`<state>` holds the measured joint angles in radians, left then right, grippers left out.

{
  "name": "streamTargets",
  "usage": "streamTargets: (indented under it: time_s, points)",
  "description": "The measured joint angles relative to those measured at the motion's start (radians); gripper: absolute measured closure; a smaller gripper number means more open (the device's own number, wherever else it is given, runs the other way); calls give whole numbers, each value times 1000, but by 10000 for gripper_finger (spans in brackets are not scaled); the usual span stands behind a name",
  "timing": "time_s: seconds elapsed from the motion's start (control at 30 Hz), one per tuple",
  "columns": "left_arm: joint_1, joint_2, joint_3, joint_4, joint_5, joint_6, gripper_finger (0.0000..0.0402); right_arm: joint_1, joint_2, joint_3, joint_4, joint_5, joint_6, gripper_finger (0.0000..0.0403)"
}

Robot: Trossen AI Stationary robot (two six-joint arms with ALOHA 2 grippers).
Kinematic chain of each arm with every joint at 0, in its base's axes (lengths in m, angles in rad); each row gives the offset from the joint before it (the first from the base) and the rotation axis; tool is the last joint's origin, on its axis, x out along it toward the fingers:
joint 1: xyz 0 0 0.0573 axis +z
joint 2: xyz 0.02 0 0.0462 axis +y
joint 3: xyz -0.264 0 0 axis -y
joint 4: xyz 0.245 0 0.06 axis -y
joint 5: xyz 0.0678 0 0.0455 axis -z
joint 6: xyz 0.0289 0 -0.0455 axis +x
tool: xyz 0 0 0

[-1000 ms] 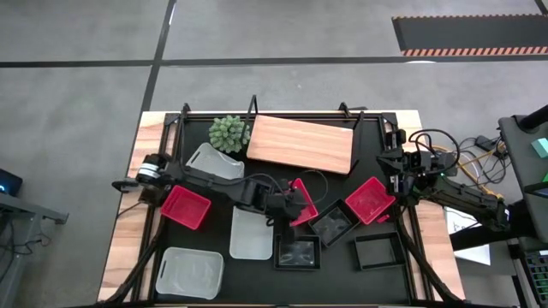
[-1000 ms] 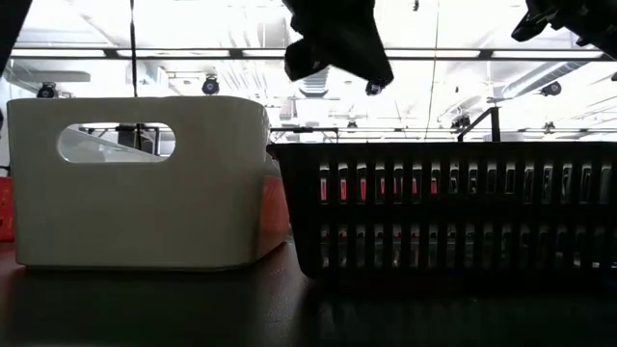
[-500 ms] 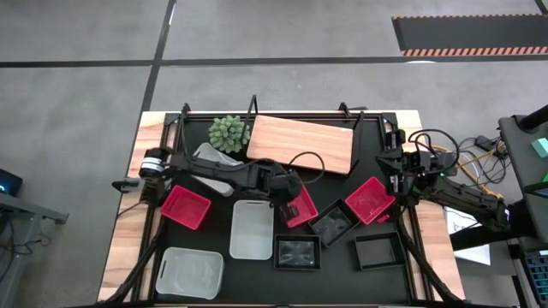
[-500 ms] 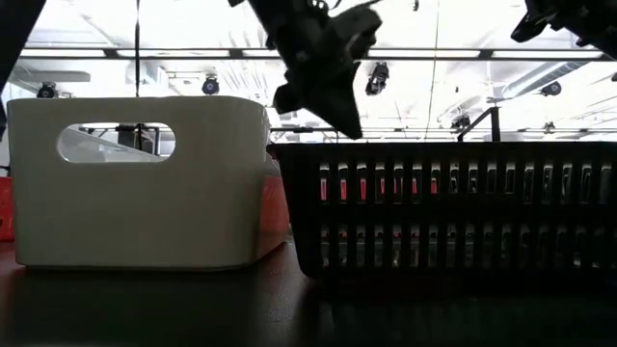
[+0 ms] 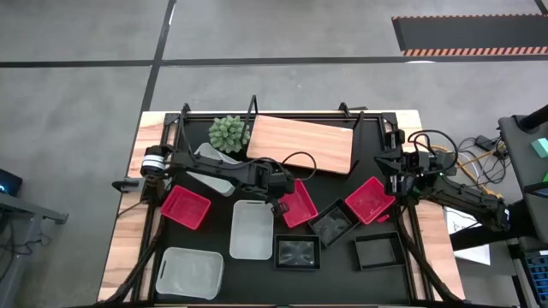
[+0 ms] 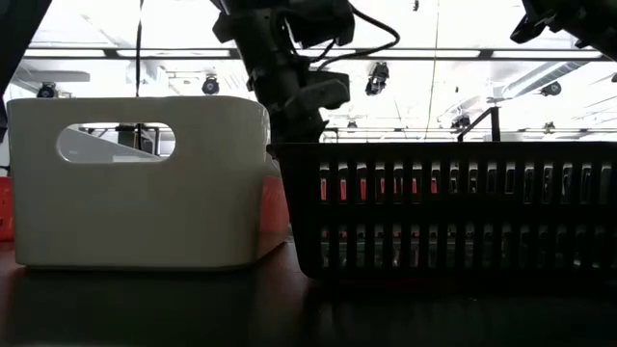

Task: Stack baskets on shelf by color
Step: Put the middle red basket on the shelf

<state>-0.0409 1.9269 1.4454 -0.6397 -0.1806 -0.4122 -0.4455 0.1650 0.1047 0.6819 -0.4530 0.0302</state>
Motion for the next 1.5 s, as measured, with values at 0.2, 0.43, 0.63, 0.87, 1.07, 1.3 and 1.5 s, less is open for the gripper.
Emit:
streamTargets:
  time_s: [0.2,0.43,0.63,0.87,1.07,1.3,1.5]
  points:
    - [29,0,-8,-4,1,0,402,0,0,0,0,0,1,392]
    - [71,0,-10,-83,-37,34,402,0,0,0,0,0,-1,392]
    - [91,-38,-6,-112,-37,35,402,0,0,0,-1,0,-4,392]
    - [44,-127,4,-80,-35,1,402,0,0,0,-1,0,-4,392]
    - [-79,-126,33,68,-33,-26,402,0,0,0,-2,1,-4,392]
    - [-214,-89,48,165,-30,-26,402,0,1,0,-4,1,-4,392]
    - [-235,-65,34,195,-35,-53,401,0,1,0,-5,1,-4,392]
